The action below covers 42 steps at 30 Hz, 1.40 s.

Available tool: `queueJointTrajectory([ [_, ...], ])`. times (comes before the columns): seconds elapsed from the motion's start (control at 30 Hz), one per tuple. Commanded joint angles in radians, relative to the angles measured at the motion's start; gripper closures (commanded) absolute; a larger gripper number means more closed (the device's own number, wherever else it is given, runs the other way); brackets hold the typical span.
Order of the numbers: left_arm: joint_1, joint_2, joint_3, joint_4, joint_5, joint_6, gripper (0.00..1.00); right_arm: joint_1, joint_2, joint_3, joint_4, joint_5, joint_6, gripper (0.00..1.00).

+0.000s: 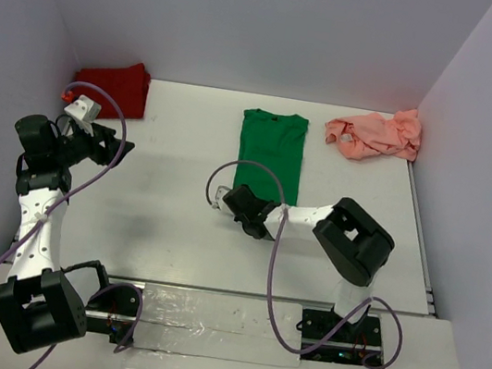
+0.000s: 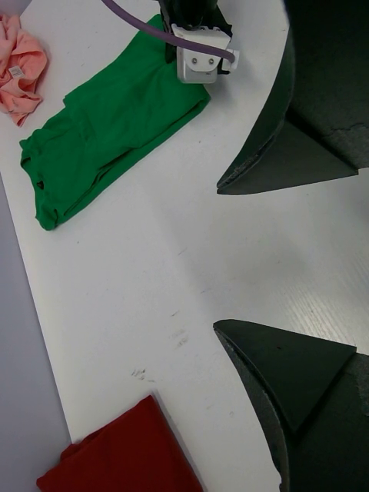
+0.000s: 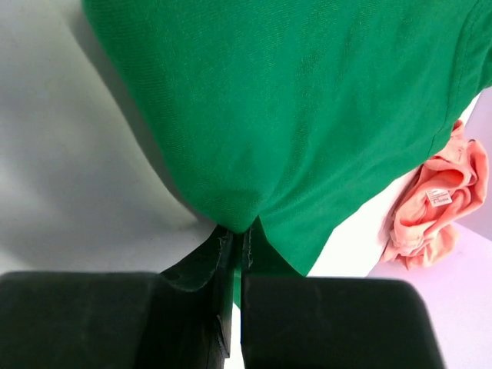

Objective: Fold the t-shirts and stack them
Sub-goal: Grab one side of the 2/3 rectangular tshirt with right arm, then fold the long partially folded tshirt into a neat square

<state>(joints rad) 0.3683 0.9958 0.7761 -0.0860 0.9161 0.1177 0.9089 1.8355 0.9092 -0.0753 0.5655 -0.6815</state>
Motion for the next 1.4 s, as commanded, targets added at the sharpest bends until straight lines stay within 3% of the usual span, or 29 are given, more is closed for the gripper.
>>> queueJointTrajectory([
  [0.0,0.003,-0.016,-0.005,0.005,0.012,0.019,0.25,-0.004,0.015,0.007,-0.089,-0.108,0.039,1.0],
  [0.33,0.003,-0.008,0.0,-0.004,0.018,0.027,0.25,0.128,-0.271,0.06,-0.441,-0.278,0.154,1.0],
  [0.47,0.003,-0.014,0.003,-0.009,0.017,0.031,0.25,0.218,-0.349,0.117,-0.659,-0.377,0.217,1.0],
  [0.67,0.003,-0.016,0.012,-0.026,0.024,0.034,0.25,0.291,-0.436,0.236,-0.819,-0.429,0.263,1.0],
  [0.8,0.003,-0.011,0.015,-0.026,0.032,0.033,0.25,0.243,-0.467,0.257,-0.744,-0.246,0.231,1.0],
  [0.87,0.003,-0.006,0.017,-0.031,0.036,0.034,0.25,0.15,-0.444,0.302,-0.681,-0.185,0.209,1.0],
  [0.97,0.004,-0.005,0.02,-0.037,0.04,0.036,0.25,0.02,-0.377,0.384,-0.614,-0.156,0.182,1.0],
  [1.1,0.003,-0.009,0.02,-0.037,0.038,0.036,0.25,-0.066,-0.27,0.47,-0.526,-0.119,0.132,1.0],
  [1.37,0.004,-0.016,0.023,-0.046,0.035,0.042,0.25,-0.12,-0.096,0.614,-0.448,-0.111,0.076,1.0],
])
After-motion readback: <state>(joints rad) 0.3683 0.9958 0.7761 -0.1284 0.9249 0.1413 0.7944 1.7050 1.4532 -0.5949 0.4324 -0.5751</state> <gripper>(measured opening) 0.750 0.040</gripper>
